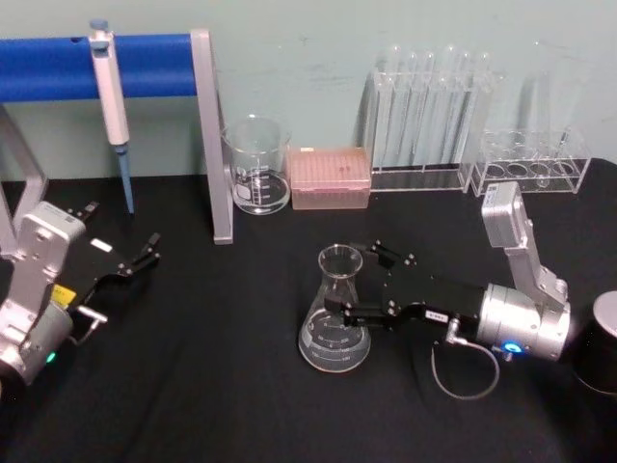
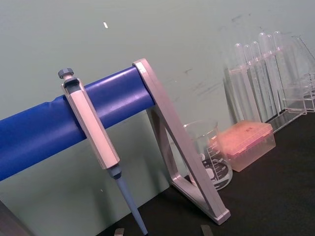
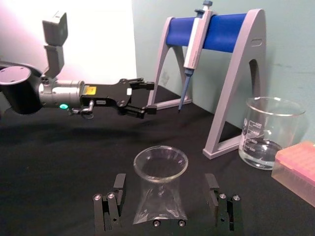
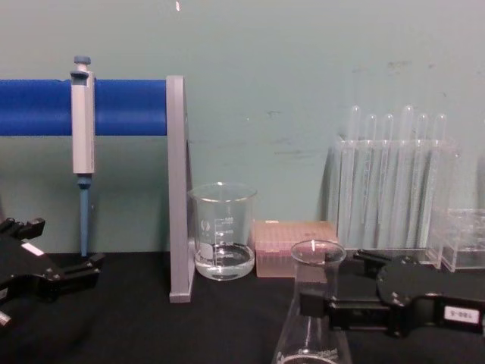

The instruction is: Grasp the erlenmeyer flask with one hand, shake it three times, then place it back.

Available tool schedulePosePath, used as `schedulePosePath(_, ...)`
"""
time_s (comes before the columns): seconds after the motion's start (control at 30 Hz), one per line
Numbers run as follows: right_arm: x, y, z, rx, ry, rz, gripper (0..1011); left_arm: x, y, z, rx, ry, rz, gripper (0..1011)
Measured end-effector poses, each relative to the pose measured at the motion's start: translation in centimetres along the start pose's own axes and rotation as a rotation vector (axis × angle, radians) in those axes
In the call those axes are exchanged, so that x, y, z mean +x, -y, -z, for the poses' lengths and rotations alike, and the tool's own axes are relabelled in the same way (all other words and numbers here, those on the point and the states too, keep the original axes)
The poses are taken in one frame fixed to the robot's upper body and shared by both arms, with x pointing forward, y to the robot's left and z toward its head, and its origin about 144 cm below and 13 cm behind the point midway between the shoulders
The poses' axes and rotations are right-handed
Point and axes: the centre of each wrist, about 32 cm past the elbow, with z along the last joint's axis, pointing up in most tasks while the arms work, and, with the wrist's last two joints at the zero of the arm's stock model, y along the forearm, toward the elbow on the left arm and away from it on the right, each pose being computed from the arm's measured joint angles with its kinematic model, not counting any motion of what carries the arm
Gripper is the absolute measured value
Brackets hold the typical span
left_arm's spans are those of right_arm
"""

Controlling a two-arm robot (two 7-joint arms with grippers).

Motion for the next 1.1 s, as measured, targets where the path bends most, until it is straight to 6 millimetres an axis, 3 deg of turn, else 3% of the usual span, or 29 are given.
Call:
schedulePosePath(0.2,-0.2,1.3,-0.4,-0.029,0.001,-0.023,1000,0.0,0.0,0.0,0.000,0.000,0.000,1001)
schedulePosePath(0.5,0.2,4.9,-1.4,-0.137,0.012,-0.045,1000,0.0,0.0,0.0,0.000,0.000,0.000,1001)
schedulePosePath(0.8,2.0,8.0,-3.5,-0.196,0.086,0.179,1000,0.0,0.0,0.0,0.000,0.000,0.000,1001)
schedulePosePath(0.97,2.2,8.0,-3.8,-0.158,0.119,0.308,1000,0.0,0.0,0.0,0.000,0.000,0.000,1001)
schedulePosePath(1.1,2.2,6.8,-3.5,-0.060,0.111,0.458,1000,0.0,0.0,0.0,0.000,0.000,0.000,1001)
